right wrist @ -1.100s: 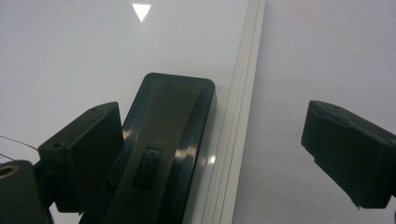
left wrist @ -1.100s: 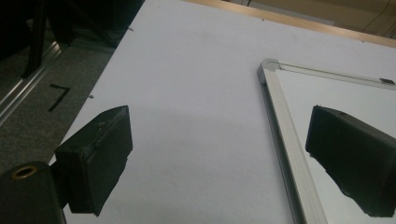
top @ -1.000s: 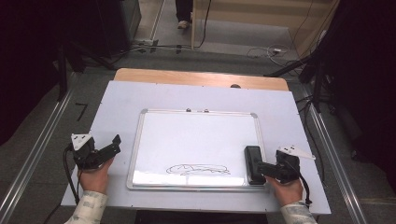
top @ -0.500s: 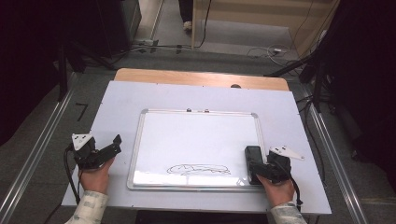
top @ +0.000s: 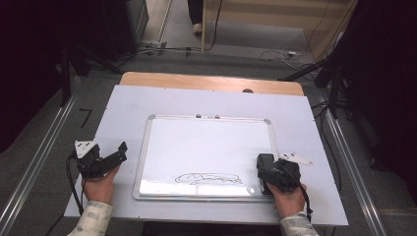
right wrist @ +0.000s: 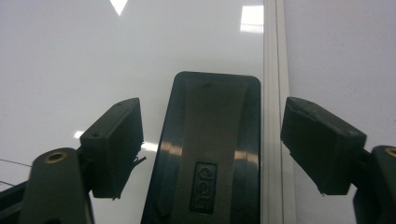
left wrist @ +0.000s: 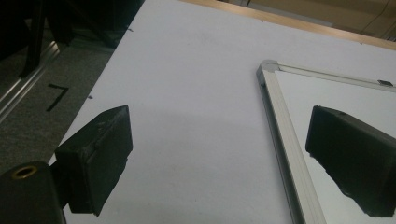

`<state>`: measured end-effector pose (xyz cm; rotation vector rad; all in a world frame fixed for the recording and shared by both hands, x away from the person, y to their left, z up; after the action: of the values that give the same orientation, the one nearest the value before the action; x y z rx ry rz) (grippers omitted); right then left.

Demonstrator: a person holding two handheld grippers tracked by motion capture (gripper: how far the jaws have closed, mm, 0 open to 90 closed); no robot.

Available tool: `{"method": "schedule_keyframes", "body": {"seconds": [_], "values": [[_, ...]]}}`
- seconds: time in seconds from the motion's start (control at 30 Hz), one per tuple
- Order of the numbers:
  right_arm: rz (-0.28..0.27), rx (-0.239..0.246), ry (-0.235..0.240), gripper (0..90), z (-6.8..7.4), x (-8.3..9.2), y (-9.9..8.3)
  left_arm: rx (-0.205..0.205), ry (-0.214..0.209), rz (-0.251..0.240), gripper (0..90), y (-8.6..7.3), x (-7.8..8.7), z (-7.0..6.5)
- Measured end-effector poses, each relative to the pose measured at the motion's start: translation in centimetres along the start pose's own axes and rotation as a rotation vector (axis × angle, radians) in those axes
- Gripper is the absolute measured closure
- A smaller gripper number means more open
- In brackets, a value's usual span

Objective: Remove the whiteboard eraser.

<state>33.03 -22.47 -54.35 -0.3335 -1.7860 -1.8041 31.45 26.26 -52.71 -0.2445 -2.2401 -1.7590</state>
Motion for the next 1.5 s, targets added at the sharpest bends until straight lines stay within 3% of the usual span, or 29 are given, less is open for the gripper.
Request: {"method": "schedule_keyframes", "body": {"seconds": [0.2,0.53,0.63,1.1,1.5], "values": [[0.034,0.020,-0.048,25.4,-0.3,-0.6,-0.5,-0.001,-0.001,0.001,7.9,0.0,0.0,0.0],[0.048,0.073,-0.058,32.5,0.0,-1.0,-0.9,0.000,0.001,0.004,8.0,0.0,0.1,0.1],[0.052,0.071,-0.052,37.0,0.0,-0.9,-0.9,0.002,0.001,0.003,8.0,0.0,0.1,0.2],[0.055,0.022,-0.021,35.6,-0.2,-1.2,-0.9,0.003,0.001,0.007,8.0,0.0,0.1,0.1],[0.038,0.039,-0.025,36.5,-0.2,-1.1,-0.8,0.004,-0.001,0.007,8.0,0.0,0.1,0.2]]}}
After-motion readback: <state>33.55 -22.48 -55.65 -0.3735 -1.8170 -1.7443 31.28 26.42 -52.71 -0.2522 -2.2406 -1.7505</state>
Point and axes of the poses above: each handheld gripper's, and its own axes: x roughly backward along the jaws, y roughly out of its top, z roughly to its left, the point moved 9 cm from there along -x, roughly forward along the jaws, and after that the axes turned 10 degrees about -z, right-handed, at the moved point
